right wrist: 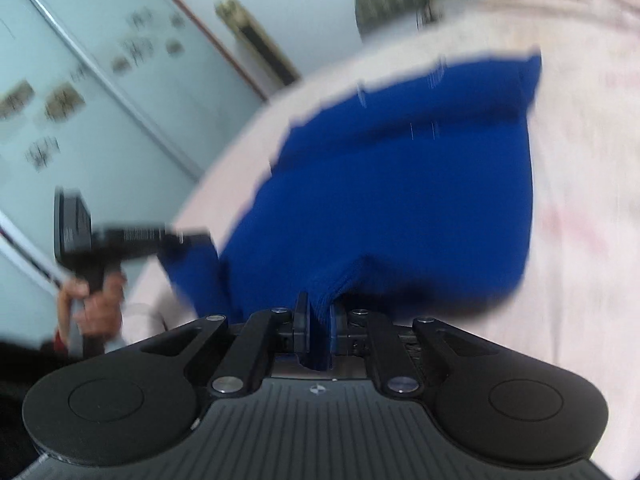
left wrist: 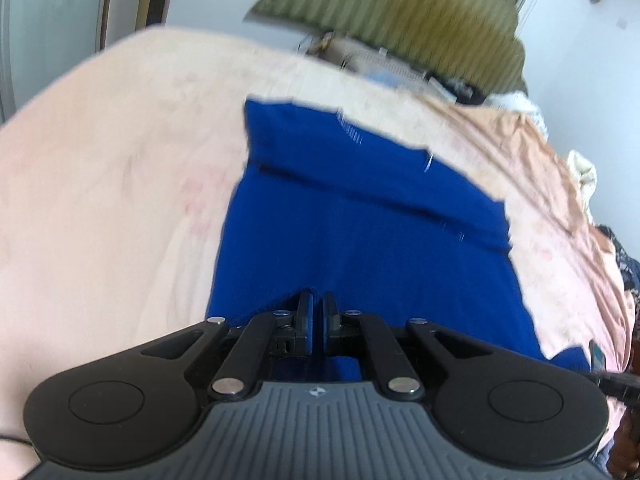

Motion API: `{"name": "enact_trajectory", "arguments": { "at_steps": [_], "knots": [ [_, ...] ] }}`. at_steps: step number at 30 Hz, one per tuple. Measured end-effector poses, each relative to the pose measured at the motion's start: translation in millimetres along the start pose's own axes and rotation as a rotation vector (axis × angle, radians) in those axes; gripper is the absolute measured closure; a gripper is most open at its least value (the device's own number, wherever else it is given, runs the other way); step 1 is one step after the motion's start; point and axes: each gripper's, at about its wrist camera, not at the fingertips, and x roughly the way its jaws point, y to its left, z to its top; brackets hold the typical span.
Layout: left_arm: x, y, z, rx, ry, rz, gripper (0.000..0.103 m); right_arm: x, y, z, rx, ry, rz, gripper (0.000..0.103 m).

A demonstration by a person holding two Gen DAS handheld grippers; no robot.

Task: Fold small clothes
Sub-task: 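Lift the held hem with both grippers and fold it toward the collar, then carry the hem over to the rhinestone collar with both grippers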

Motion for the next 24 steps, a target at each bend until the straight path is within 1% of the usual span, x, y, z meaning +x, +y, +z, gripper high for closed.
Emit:
{"name": "enact_trajectory", "arguments": {
  "at_steps": [4, 6, 9, 14, 19, 24],
  "knots": [
    [-2.8, -10.9, 16.7, 0.037, -0.060, 0.034, 0.099, 2.7, -0.8, 26.8, -0.015, -0.102, -0.027, 0.090],
    [-1.8, -15.2, 24.4, 0.050, -0.076, 0.040, 0.099, 4.9, -2.4, 35.7, -0.021, -0.138, -0.038, 0.090],
    [0.5, -22.7, 34.6, 0.077, -0.098, 0.071, 0.099, 15.1, -7.5, 51.3, -0.024, -0.179, -0.070, 0.090],
    [8.8, -31.9, 48.6, 0.111, -0.117, 0.132, 0.099, 27.9, -10.9, 67.2, -0.034, -0.218, -0.110, 0.090],
    [23.4, -33.9, 58.0, 0.098, -0.100, 0.174, 0.099, 30.1, -12.1, 74.1, -0.040, -0.262, -0.161, 0.090],
    [36.6, -40.9, 62.6, 0.120, -0.100, 0.231, 0.099, 42.8, -11.4, 81.7, -0.051, -0.284, -0.203, 0.090]
  ]
}}
